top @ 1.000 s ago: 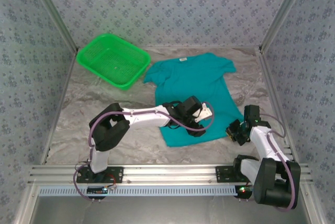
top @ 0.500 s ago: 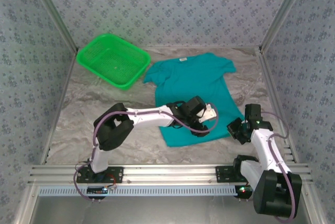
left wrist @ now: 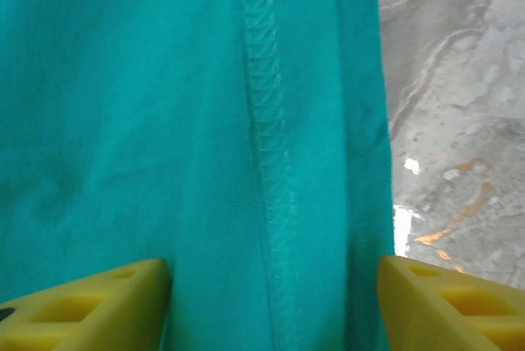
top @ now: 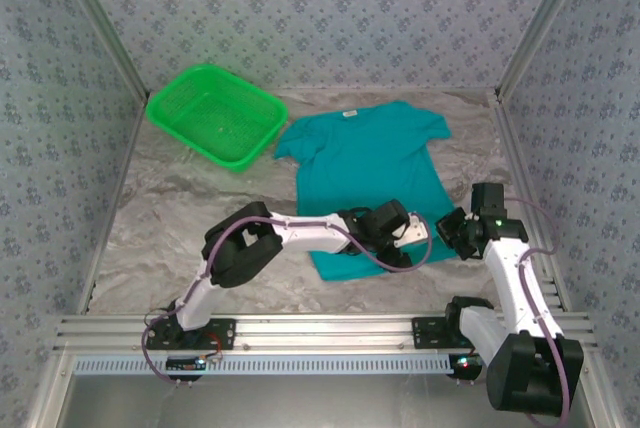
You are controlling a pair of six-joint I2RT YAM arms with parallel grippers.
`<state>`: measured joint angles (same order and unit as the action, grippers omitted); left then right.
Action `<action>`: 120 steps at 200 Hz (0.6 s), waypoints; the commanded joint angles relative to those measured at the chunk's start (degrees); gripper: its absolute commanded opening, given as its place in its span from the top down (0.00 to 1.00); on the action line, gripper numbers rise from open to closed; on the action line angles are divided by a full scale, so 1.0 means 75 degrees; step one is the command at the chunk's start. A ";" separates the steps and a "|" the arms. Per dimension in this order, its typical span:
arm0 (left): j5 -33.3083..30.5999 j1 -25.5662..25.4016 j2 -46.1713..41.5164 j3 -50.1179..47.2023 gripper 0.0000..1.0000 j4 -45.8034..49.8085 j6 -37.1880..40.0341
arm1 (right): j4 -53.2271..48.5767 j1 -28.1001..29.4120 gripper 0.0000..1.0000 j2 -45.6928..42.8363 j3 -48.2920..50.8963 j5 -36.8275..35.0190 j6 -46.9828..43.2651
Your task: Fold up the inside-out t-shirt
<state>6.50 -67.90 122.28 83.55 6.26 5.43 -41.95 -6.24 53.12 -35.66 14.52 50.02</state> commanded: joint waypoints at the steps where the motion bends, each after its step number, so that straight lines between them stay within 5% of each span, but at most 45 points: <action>1: -0.0536 -0.0004 0.0056 0.0377 0.55 0.0134 -0.0063 | -0.0232 -0.0130 1.00 0.0138 -0.0284 0.0116 0.0091; 27: -0.0864 0.0142 -0.0265 0.0380 1.00 0.0497 -0.0185 | -0.0085 -0.0208 1.00 0.0316 -0.0378 0.0249 0.0022; 72: 0.0832 0.1082 -0.1019 0.0169 1.00 0.0501 -0.1368 | 0.0923 0.0241 0.89 0.0510 -0.0003 0.0077 -0.1586; 103: 0.1804 0.1651 -0.0804 0.0516 1.00 0.0647 -0.1696 | 0.1567 0.0878 0.61 -0.0508 0.0529 0.0624 -0.2206; 120: 0.2332 0.1948 -0.0716 0.0604 1.00 0.0445 -0.2056 | 0.1698 0.1798 0.58 -0.1143 0.0742 0.0124 -0.2347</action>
<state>15.09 -55.05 117.01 86.17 9.65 -5.32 -32.69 0.14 50.81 -32.14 16.82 37.76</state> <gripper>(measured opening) 0.068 0.402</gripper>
